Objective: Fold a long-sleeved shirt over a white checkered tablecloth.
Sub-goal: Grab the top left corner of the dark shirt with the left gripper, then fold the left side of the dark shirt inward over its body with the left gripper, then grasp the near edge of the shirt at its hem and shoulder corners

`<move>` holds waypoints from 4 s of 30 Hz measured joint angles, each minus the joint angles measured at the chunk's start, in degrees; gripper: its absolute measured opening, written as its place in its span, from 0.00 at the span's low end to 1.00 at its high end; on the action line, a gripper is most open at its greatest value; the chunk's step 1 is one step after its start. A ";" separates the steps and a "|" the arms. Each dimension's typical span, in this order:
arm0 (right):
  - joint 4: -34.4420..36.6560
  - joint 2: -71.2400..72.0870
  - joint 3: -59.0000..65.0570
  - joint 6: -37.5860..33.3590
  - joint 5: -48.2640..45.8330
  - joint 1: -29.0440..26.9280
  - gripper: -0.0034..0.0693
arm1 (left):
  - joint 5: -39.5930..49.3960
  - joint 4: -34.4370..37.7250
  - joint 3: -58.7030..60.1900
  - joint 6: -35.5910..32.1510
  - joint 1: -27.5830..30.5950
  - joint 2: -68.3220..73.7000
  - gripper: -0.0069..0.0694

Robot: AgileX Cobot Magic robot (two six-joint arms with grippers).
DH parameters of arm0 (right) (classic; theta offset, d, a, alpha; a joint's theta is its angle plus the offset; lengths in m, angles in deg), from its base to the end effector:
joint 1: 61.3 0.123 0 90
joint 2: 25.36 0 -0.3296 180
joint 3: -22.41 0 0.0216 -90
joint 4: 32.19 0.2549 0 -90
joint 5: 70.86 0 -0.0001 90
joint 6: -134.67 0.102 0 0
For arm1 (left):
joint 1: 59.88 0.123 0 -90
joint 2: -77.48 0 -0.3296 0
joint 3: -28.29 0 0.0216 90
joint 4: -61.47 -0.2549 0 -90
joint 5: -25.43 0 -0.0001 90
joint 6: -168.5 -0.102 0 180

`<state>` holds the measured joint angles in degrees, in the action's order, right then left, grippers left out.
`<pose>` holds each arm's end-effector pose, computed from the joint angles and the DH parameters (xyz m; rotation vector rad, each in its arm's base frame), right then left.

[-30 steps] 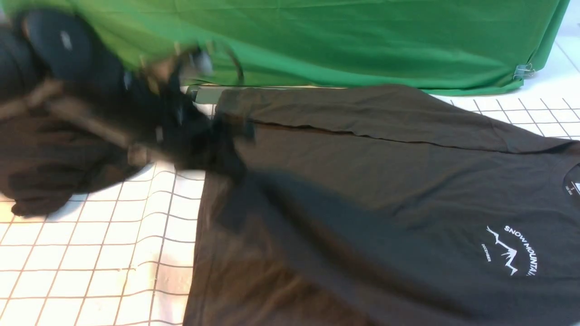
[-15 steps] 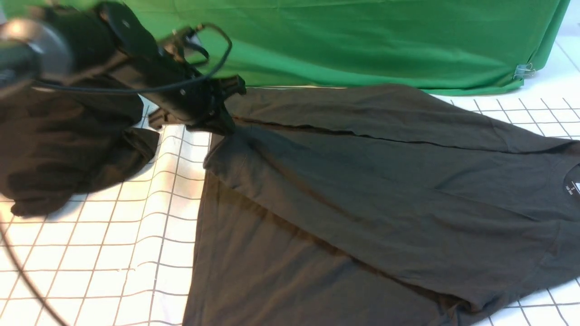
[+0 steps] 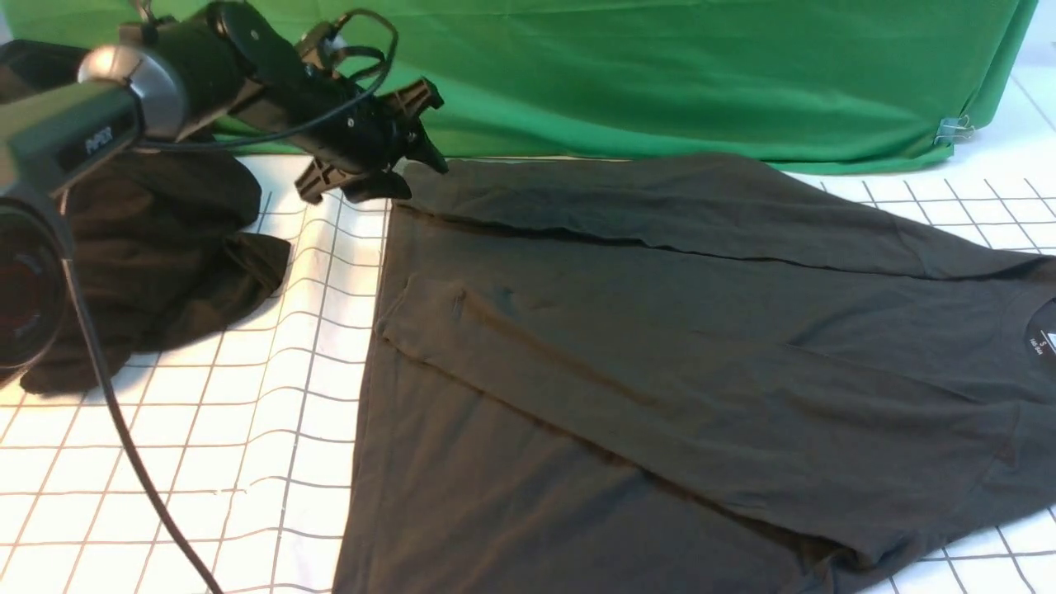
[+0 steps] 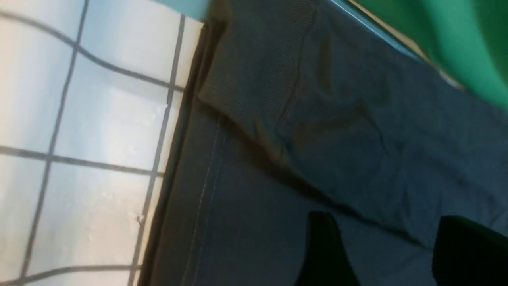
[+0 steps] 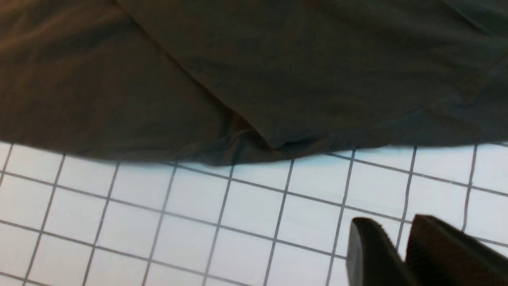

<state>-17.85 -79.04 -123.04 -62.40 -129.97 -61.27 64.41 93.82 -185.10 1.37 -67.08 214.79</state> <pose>0.1138 0.0218 0.3348 -0.2943 2.5196 0.2081 0.5500 -0.1041 0.2344 -0.5266 2.4434 -0.7711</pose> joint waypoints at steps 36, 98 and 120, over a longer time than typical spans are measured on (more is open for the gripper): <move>0.05 0.00 0.00 0.90 0.24 0.00 0.33 | -2.81 26.30 -0.37 -16.14 2.85 2.41 0.11; 0.01 -13.71 0.00 0.63 13.39 0.00 0.37 | 11.21 -11.57 67.38 -1.48 -12.74 -39.15 0.51; 3.15 -14.09 0.28 -2.59 15.79 5.77 0.38 | 7.64 -6.32 68.47 -12.87 -12.74 -40.14 0.12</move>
<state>-14.70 -93.13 -122.76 -64.99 -114.18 -55.50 72.05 87.50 -116.63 -11.50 -79.82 174.64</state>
